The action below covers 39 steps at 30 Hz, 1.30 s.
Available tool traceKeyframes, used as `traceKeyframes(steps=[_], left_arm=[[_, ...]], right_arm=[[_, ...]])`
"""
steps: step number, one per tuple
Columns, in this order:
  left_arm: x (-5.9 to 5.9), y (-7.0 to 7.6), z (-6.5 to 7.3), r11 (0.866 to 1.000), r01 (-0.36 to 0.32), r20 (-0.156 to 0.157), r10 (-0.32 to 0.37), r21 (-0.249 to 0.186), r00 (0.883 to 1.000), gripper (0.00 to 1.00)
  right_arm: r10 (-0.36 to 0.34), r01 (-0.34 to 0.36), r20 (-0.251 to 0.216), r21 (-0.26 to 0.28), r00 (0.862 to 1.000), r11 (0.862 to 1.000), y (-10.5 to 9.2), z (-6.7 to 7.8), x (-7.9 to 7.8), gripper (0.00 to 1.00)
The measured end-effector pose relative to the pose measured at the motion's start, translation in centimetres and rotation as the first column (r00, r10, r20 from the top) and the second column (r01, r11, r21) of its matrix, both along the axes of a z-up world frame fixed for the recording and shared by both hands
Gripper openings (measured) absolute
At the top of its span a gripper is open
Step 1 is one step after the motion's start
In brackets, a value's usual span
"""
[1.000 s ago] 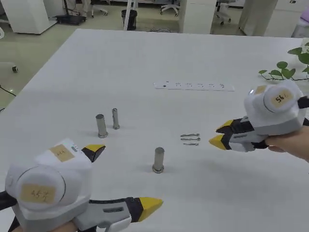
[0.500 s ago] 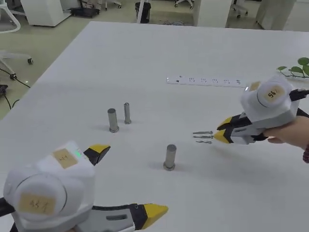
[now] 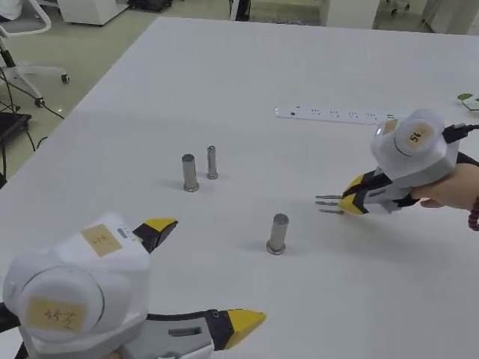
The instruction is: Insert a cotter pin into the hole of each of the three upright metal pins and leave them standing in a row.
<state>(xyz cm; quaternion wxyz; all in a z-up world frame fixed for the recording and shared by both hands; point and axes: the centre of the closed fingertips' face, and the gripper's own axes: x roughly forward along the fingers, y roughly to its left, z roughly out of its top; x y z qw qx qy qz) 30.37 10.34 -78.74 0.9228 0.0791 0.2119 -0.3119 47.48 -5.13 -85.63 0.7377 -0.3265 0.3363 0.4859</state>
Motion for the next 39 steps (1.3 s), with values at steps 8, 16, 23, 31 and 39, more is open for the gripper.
traceKeyframes(steps=[8, 16, 23, 31, 39], left_arm=[[0.08, 0.34, -0.16, 1.000, -0.023, -0.008, 0.023, -0.006, 1.000, 0.91], [0.05, 0.37, -0.24, 0.999, -0.033, -0.015, 0.033, -0.015, 0.999, 0.90], [-0.05, 0.38, -0.29, 0.999, -0.029, -0.021, 0.029, -0.018, 0.999, 0.88], [-0.16, 0.41, -0.21, 0.999, -0.025, -0.029, 0.024, -0.022, 0.999, 0.85], [-0.14, 0.82, 0.03, 0.999, -0.028, -0.025, 0.028, -0.021, 0.999, 0.83]], right_arm=[[0.046, -0.047, -0.022, -0.033, 0.999, 0.998, -0.02, -0.50, 0.10, 0.12], [0.094, -0.099, -0.064, -0.075, 0.993, 0.992, 0.06, -0.57, 0.04, 0.10], [0.137, -0.151, -0.112, -0.134, 0.984, 0.979, 0.17, -0.76, -0.24, 0.07], [0.165, -0.180, -0.101, -0.163, 0.981, 0.970, 0.15, -0.81, -0.23, 0.04], [0.195, -0.207, -0.081, -0.189, 0.978, 0.960, 0.26, -0.68, -0.63, 0.02]])
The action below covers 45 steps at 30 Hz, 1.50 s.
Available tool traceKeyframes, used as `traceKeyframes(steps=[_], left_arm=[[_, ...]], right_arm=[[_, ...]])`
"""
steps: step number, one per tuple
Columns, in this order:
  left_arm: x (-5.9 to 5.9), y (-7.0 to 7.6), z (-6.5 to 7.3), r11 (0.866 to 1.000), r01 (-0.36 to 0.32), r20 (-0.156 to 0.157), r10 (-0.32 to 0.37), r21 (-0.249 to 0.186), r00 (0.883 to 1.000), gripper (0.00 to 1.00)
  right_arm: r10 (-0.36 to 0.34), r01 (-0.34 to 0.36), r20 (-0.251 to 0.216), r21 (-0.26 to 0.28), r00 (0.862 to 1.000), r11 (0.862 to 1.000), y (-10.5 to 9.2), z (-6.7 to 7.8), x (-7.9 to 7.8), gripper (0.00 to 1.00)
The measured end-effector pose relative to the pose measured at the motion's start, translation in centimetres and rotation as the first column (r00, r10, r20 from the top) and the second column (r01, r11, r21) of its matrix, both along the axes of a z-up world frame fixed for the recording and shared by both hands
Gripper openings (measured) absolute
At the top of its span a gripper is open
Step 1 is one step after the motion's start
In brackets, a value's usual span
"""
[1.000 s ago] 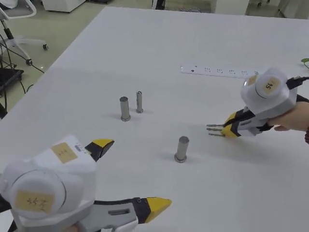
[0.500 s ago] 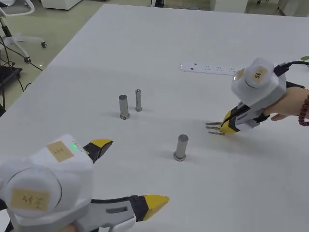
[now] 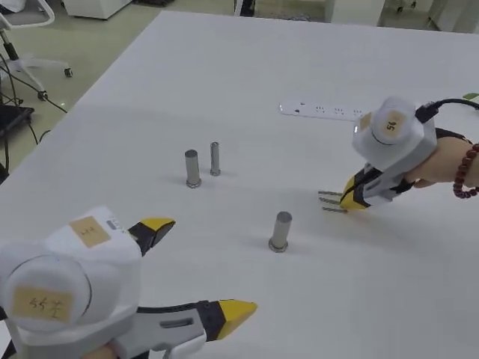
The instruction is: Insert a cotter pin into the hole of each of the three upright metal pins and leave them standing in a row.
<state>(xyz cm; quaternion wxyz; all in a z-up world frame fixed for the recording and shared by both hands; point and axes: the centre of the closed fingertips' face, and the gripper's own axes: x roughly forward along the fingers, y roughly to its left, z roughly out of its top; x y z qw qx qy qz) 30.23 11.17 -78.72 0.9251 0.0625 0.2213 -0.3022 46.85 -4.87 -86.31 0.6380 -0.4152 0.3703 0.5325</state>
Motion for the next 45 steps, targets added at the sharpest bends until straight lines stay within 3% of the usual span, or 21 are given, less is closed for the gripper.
traceKeyframes(steps=[12, 21, 30, 36, 45], left_arm=[[0.3, -0.2, 0.7, 1.000, 0.014, 0.009, -0.014, -0.013, 1.000, 0.77], [1.2, -0.9, 2.0, 0.996, 0.029, 0.012, -0.028, -0.080, 1.000, 0.68], [1.1, -2.5, 2.5, 0.989, 0.059, -0.007, -0.061, -0.134, 0.998, 0.53], [1.4, -3.5, 3.1, 0.981, 0.077, -0.016, -0.081, -0.180, 0.997, 0.44], [2.0, -4.7, 4.3, 0.947, 0.061, -0.062, -0.085, -0.315, 0.994, 0.36]], right_arm=[[0.021, -0.023, 0.086, 0.032, 0.996, 0.999, 0.2, 2.3, -0.7, 0.02], [0.057, -0.071, 0.179, 0.069, 0.982, 0.995, 0.9, 5.0, -3.1, 0.02], [0.096, -0.127, 0.243, 0.117, 0.965, 0.985, 2.2, 7.2, -5.7, 0.02], [0.123, -0.169, 0.285, 0.141, 0.951, 0.975, 3.2, 8.3, -7.2, 0.02], [0.193, -0.250, 0.319, 0.151, 0.928, 0.956, 4.9, 9.3, -9.9, 0.02]])
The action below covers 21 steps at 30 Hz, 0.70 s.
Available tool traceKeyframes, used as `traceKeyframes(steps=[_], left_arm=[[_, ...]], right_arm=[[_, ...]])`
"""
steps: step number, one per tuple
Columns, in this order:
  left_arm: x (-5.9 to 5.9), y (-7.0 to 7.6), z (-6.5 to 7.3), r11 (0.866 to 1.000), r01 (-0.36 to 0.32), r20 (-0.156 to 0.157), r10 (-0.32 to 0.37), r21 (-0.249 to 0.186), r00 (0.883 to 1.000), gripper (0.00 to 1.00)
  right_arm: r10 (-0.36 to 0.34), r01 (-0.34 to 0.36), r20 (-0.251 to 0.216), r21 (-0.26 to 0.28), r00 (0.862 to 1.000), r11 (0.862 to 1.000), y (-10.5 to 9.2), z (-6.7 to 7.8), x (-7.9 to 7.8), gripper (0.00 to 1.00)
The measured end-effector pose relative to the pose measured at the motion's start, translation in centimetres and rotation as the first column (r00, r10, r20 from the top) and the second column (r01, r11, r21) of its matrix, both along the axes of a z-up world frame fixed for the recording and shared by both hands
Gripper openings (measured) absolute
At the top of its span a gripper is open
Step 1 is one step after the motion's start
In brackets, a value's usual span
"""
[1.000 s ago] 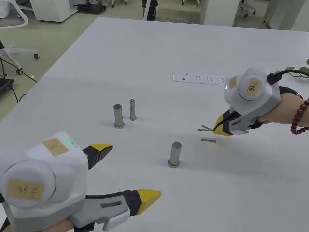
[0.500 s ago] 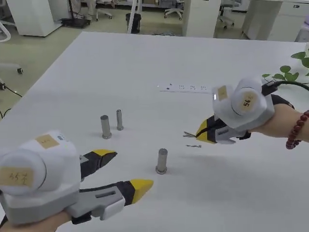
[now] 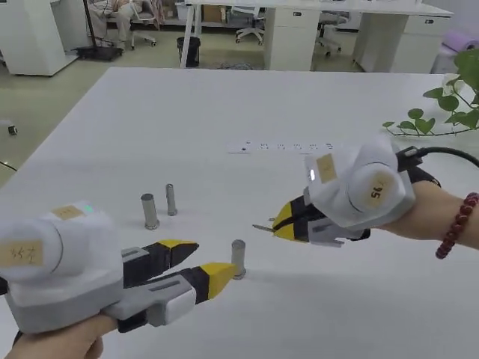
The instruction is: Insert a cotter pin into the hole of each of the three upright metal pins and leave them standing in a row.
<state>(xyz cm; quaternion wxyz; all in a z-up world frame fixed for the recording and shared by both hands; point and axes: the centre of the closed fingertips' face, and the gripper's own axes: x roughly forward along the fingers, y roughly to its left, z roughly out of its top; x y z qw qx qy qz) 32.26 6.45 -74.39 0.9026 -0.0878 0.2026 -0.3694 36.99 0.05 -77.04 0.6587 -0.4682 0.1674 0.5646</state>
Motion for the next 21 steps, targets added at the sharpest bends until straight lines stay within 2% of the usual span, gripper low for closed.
traceKeyframes(steps=[4, 12, 21], left_arm=[[0.3, -0.3, -0.1, 0.999, -0.006, -0.045, 0.004, -0.040, 0.999, 0.32], [0.3, -1.2, -0.5, 0.996, -0.008, -0.108, -0.002, -0.088, 0.994, 0.27], [0.1, -1.9, -1.5, 0.996, -0.001, -0.162, -0.014, -0.090, 0.987, 0.18]], right_arm=[[0.018, -0.018, 0.014, 0.000, 1.000, 1.000, 0.5, 0.0, -0.8, 0.03], [0.044, -0.044, 0.036, 0.006, 0.998, 0.999, 1.3, -0.1, -2.1, 0.02], [0.047, -0.048, 0.020, 0.023, 0.999, 0.999, 1.8, -0.2, -3.3, 0.02]])
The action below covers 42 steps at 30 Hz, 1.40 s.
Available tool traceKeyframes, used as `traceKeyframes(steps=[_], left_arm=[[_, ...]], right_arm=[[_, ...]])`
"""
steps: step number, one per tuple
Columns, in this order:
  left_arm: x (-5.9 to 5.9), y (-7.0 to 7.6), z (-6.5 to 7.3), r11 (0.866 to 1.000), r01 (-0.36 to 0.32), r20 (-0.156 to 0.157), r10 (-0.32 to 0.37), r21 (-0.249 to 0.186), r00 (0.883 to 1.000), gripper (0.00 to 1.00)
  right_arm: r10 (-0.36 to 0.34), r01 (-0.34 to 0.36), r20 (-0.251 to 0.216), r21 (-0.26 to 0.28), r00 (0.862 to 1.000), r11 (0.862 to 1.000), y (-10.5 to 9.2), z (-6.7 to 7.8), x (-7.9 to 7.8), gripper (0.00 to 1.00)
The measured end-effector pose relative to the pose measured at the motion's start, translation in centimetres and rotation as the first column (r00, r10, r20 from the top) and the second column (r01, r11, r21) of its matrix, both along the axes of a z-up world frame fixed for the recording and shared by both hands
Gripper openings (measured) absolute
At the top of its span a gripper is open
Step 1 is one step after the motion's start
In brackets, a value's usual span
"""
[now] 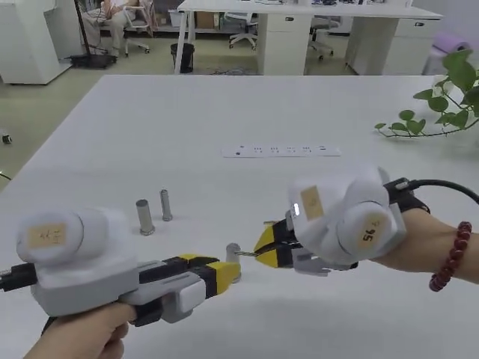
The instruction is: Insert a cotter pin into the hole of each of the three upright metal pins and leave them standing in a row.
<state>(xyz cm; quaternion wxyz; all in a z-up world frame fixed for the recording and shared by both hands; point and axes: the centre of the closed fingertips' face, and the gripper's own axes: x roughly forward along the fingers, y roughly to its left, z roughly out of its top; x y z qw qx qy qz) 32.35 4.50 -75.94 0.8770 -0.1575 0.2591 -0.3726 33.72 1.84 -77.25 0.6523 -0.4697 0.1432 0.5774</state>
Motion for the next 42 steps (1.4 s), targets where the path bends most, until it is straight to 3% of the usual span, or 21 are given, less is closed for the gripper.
traceKeyframes(steps=[13, 26, 32, 39, 42], left_arm=[[-0.2, -0.7, 0.1, 0.997, -0.010, -0.058, 0.006, -0.073, 0.998, 0.10], [-0.8, -1.0, 0.0, 0.994, -0.020, -0.097, 0.010, -0.109, 0.995, 0.02], [-0.8, -0.9, 0.2, 0.993, -0.023, -0.098, 0.011, -0.114, 0.995, 0.01], [-0.9, -0.9, 0.1, 0.997, -0.002, -0.066, -0.003, -0.082, 0.998, 0.00], [-1.0, -0.9, 0.1, 0.998, 0.015, -0.049, -0.018, -0.063, 0.999, 0.00]], right_arm=[[0.032, -0.032, 0.010, -0.010, 0.999, 0.999, 0.6, -0.1, -1.5, 0.03], [0.037, -0.037, 0.004, 0.006, 0.999, 0.999, 1.1, 0.2, -2.2, 0.03], [0.038, -0.038, 0.008, 0.014, 0.999, 0.999, 1.4, 0.5, -2.2, 0.03], [0.029, -0.029, -0.001, 0.020, 1.000, 0.999, 1.5, 0.4, -2.2, 0.03], [0.024, -0.023, -0.032, 0.031, 0.999, 0.999, 1.5, 0.2, -2.4, 0.04]])
